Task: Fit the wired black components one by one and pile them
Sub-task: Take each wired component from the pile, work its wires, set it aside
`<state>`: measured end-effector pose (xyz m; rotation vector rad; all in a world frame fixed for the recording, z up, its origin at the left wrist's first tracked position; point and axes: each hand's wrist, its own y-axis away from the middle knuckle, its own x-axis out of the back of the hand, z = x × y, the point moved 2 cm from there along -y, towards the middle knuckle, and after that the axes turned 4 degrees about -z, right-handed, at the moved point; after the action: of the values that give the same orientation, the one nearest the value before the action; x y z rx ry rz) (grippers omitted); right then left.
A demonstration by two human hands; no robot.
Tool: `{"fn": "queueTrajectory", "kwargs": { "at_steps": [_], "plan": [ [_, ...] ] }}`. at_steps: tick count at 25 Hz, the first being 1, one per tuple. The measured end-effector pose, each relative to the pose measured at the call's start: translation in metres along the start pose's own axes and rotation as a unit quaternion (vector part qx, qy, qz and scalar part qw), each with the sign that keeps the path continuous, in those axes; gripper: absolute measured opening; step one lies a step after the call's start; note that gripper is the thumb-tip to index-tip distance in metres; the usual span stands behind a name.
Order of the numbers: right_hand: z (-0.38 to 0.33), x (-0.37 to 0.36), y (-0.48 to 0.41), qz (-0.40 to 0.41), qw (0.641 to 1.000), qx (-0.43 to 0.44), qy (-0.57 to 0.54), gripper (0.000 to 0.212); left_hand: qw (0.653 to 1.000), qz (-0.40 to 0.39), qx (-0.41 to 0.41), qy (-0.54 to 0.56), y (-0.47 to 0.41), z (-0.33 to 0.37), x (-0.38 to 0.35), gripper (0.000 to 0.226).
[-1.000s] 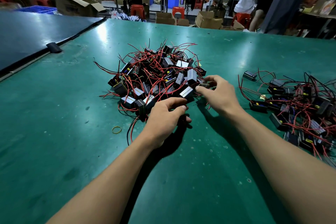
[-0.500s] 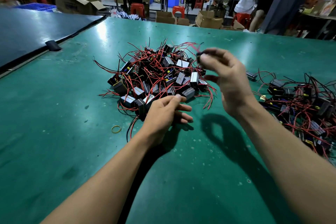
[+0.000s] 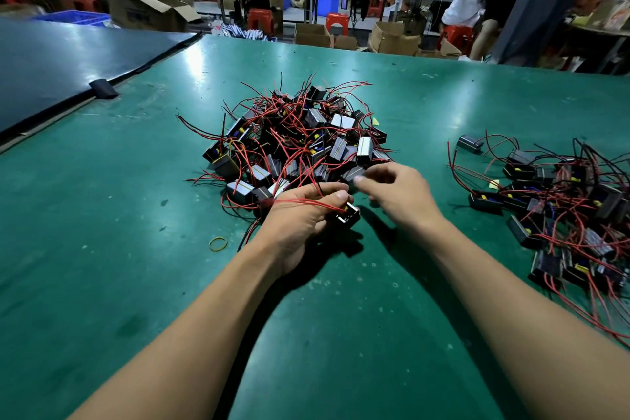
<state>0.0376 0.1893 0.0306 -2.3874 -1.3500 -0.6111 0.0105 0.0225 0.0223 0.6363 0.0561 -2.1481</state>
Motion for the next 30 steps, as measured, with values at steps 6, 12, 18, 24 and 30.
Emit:
{"fn": "queueTrajectory", "kwargs": {
  "at_steps": [6, 12, 18, 24, 30],
  "plan": [
    [0.0, -0.021, -0.024, 0.043, 0.972, -0.043, 0.226, 0.071, 0.998, -0.041, -0.011, -0.037, 0.001, 0.001, 0.002, 0.033],
    [-0.014, 0.002, -0.037, 0.09, 0.994, -0.044, 0.045, 0.04, 0.987, -0.024, -0.029, -0.154, 0.0, -0.004, -0.003, 0.032],
    [-0.062, 0.033, -0.027, -0.025, 0.901, -0.027, -0.433, 0.025, 0.977, -0.027, -0.047, -0.205, 0.004, -0.003, -0.004, 0.028],
    [-0.034, 0.041, 0.016, -0.113, 0.883, -0.033, -0.454, 0.03, 0.968, -0.026, -0.059, -0.241, 0.006, -0.003, -0.004, 0.023],
    [0.028, 0.048, 0.044, -0.122, 0.892, -0.051, -0.433, 0.046, 0.96, -0.003, -0.05, -0.276, 0.004, -0.007, -0.006, 0.016]
  ]
}}
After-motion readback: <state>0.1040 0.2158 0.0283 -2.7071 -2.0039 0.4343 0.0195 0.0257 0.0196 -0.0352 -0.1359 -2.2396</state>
